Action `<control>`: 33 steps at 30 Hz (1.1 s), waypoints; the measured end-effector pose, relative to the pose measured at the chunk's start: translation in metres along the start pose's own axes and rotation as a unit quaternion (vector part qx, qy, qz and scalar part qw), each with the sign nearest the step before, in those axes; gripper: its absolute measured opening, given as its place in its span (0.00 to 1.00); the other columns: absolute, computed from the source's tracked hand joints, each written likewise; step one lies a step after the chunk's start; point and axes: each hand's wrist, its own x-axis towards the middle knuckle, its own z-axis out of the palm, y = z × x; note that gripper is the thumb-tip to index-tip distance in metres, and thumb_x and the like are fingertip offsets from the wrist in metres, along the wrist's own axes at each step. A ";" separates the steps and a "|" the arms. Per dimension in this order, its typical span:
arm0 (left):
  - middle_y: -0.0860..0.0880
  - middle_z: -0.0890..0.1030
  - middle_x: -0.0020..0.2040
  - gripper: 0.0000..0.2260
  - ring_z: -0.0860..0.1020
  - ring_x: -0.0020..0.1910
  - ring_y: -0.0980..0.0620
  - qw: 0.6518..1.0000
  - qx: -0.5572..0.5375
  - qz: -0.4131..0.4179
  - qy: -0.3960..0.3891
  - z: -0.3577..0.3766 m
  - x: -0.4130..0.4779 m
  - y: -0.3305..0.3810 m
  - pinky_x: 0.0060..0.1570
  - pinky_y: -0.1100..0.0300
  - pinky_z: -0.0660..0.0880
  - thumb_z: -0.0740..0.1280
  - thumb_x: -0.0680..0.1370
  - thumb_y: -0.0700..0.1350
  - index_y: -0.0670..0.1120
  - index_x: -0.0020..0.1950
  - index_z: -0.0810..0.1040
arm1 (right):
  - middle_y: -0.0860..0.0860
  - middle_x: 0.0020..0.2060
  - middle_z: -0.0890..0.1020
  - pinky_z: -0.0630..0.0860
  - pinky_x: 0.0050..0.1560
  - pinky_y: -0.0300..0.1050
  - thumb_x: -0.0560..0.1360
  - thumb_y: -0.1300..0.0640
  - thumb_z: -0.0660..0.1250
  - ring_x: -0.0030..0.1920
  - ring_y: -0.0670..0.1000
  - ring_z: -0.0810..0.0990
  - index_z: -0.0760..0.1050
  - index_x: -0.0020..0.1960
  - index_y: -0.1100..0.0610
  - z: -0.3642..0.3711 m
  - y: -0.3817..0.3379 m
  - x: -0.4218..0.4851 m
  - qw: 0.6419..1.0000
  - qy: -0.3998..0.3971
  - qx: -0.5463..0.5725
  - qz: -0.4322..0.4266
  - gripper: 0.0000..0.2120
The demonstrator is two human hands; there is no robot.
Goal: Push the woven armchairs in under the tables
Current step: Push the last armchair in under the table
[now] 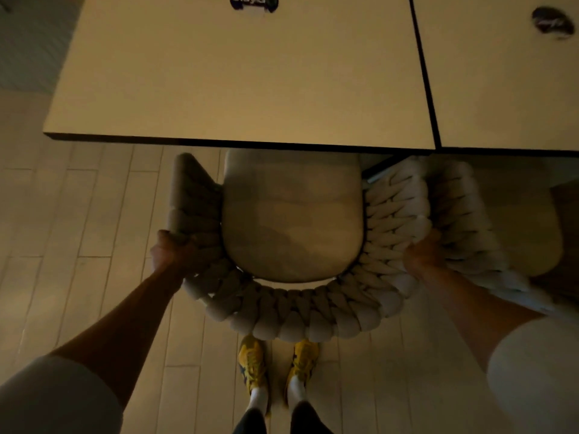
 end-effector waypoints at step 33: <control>0.42 0.77 0.54 0.15 0.80 0.51 0.41 0.998 0.024 0.056 -0.003 -0.008 -0.007 -0.029 0.45 0.47 0.78 0.70 0.80 0.44 0.43 0.63 0.70 | 0.67 0.74 0.68 0.72 0.66 0.60 0.82 0.57 0.65 0.71 0.69 0.71 0.56 0.80 0.63 -0.002 0.007 -0.006 0.999 -0.029 -0.021 -0.040 0.31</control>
